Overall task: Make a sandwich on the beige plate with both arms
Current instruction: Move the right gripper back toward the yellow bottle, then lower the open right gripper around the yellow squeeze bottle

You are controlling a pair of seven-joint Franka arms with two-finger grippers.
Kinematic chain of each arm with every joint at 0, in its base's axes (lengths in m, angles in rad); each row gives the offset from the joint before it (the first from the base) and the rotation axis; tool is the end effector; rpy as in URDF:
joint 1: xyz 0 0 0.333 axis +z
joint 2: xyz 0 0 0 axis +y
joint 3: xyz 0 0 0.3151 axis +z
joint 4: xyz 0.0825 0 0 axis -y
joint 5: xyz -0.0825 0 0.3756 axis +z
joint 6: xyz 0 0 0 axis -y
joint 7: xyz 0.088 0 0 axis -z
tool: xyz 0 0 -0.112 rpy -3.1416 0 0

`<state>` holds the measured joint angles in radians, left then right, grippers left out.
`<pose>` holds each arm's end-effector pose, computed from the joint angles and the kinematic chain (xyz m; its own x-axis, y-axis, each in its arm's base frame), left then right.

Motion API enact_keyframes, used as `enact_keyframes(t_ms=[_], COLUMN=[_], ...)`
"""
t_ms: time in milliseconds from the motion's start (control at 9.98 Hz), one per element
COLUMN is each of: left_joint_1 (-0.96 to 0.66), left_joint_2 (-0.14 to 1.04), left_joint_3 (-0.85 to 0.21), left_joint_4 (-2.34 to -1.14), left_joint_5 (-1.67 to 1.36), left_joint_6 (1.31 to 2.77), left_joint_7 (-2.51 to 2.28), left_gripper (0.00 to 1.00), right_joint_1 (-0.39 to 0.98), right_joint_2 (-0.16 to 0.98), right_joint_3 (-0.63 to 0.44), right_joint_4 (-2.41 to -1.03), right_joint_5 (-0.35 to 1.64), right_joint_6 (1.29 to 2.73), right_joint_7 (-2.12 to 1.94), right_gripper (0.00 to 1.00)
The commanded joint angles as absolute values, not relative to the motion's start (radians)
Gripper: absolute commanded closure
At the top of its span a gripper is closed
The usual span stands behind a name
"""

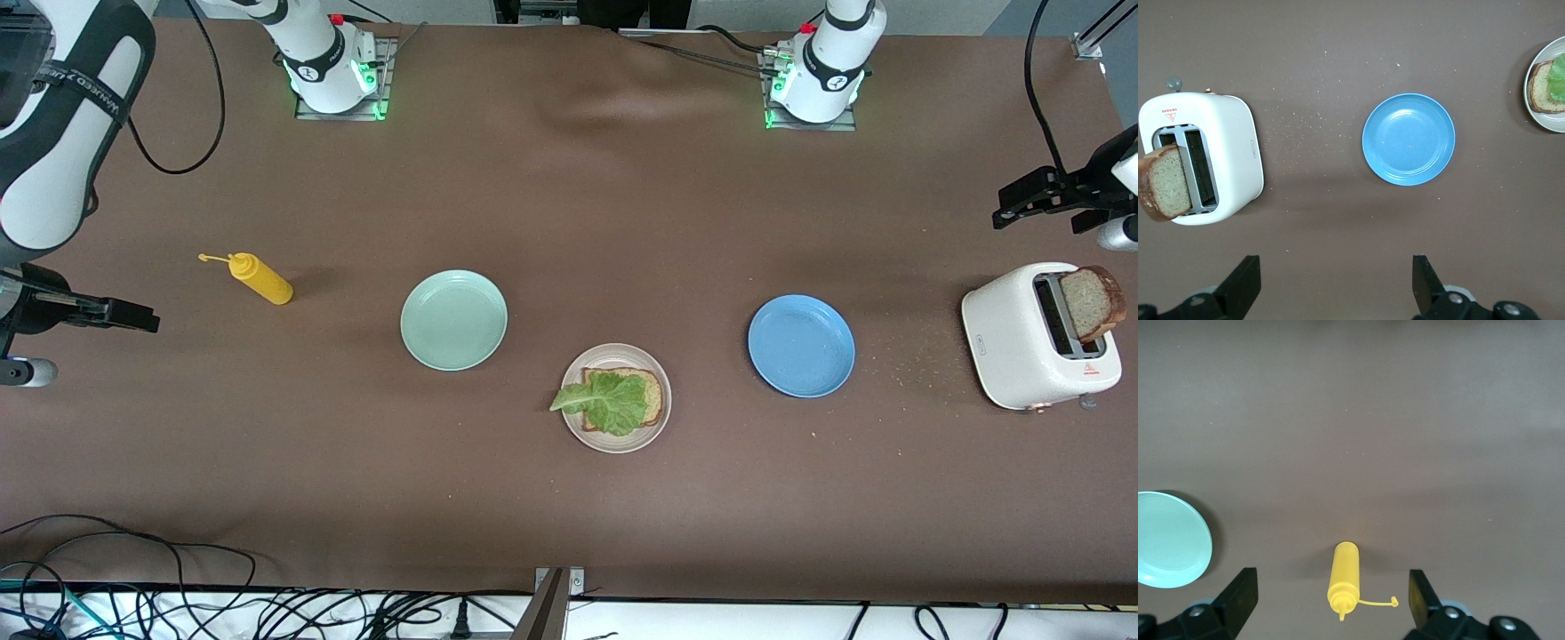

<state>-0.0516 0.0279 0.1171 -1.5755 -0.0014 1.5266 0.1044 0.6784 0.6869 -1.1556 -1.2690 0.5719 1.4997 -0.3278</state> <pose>0.5473 0.0349 0.5976 0.9963 -0.0389 -0.0763 -0.0386 -0.9992 0.0061 0.6603 -0.0486 0.4983 0.9937 -0.0586 -0.0960 -0.0572 -0.9982 0.0172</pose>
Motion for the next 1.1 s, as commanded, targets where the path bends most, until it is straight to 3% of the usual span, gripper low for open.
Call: enact_keyframes(t_ms=[0, 401, 701, 1002], left_joint_1=[-0.046, -0.046, -0.046, -0.046], left_joint_2=[0.037, 0.037, 0.037, 0.037], left_joint_3=[0.117, 0.117, 0.117, 0.117], left_joint_4=[-1.548, -1.548, -1.548, -1.549], left_joint_5=[-0.015, -0.015, -0.015, -0.015], left_joint_6=[1.506, 1.506, 1.506, 1.506], left_joint_7=[0.124, 0.124, 0.124, 0.124], left_gripper=[0.00, 0.00, 0.00, 0.00], right_joint_1=[0.642, 0.364, 0.305, 0.218], right_joint_2=[0.673, 0.660, 0.655, 0.653], right_joint_3=[-1.149, -0.944, -0.885, -0.797], right_joint_4=[-1.347, -1.403, -1.579, -1.650], right_joint_5=[0.607, 0.785, 0.928, 0.960], right_joint_6=[1.558, 1.572, 1.660, 1.664], right_joint_7=[-0.437, -0.763, -1.210, -1.571], right_gripper=[0.00, 0.00, 0.00, 0.00])
